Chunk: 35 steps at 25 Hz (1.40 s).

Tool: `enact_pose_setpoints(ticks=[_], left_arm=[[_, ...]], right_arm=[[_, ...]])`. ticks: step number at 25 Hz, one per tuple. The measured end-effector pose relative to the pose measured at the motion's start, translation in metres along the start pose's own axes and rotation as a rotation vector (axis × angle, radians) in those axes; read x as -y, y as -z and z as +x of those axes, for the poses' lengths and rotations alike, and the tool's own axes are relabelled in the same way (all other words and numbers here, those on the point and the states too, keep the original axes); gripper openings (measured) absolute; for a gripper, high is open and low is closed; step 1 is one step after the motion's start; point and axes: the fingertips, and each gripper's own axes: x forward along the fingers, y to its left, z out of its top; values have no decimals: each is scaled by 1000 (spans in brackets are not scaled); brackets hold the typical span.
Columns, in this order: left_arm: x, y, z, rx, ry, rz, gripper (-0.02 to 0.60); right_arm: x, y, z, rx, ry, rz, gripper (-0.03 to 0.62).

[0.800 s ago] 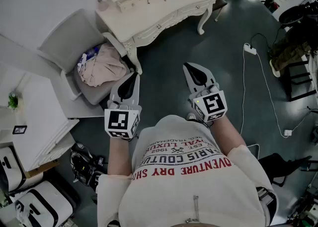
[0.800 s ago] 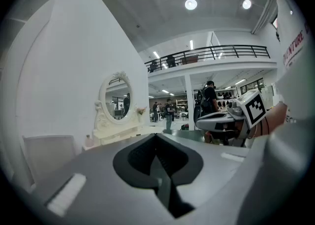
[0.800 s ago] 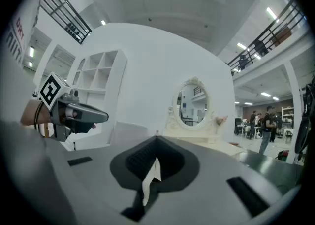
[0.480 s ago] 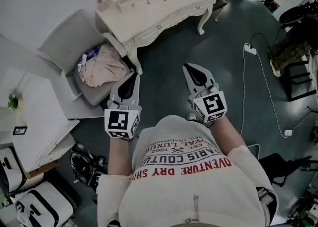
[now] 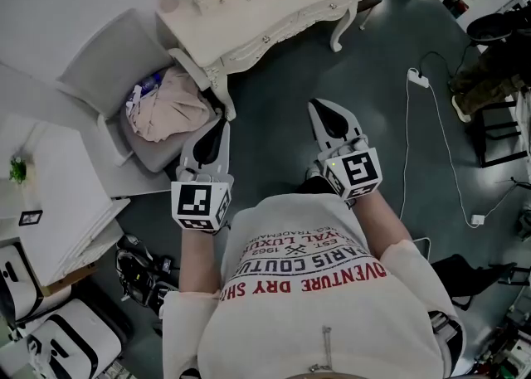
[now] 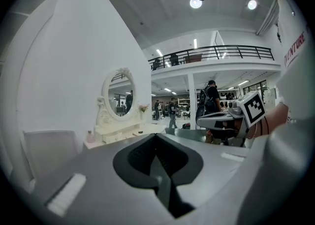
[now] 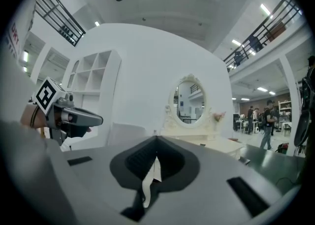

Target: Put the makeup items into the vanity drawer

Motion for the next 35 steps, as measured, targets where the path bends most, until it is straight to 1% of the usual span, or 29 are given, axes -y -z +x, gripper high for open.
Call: enact_pose_setpoints(ticks=[6, 9, 14, 18, 22, 25, 30, 35], left_arm=[[-12, 7, 33, -16, -55, -9, 11], [-19, 4, 60, -20, -115, -12, 11], [-29, -7, 118, -33, -205, -30, 11], [-38, -19, 170, -35, -289, -54, 11], [-45, -24, 221, -43, -351, -70, 11], [-49, -26, 247, -54, -388, -80, 11], [-66, -19, 274, -91, -434, -103, 11], [-98, -13, 293, -96, -460, -120, 11]], right_arm=[[29, 13, 33, -8, -51, -1, 8], [53, 16, 61, -4, -111, -7, 8], [107, 16, 111, -19, -191, -28, 8], [151, 16, 155, -42, -286, -47, 8], [196, 22, 196, -78, -350, -80, 8], [220, 26, 223, -99, -387, -89, 8], [236, 39, 261, -138, -433, -75, 8], [239, 55, 305, -223, -446, -105, 8]])
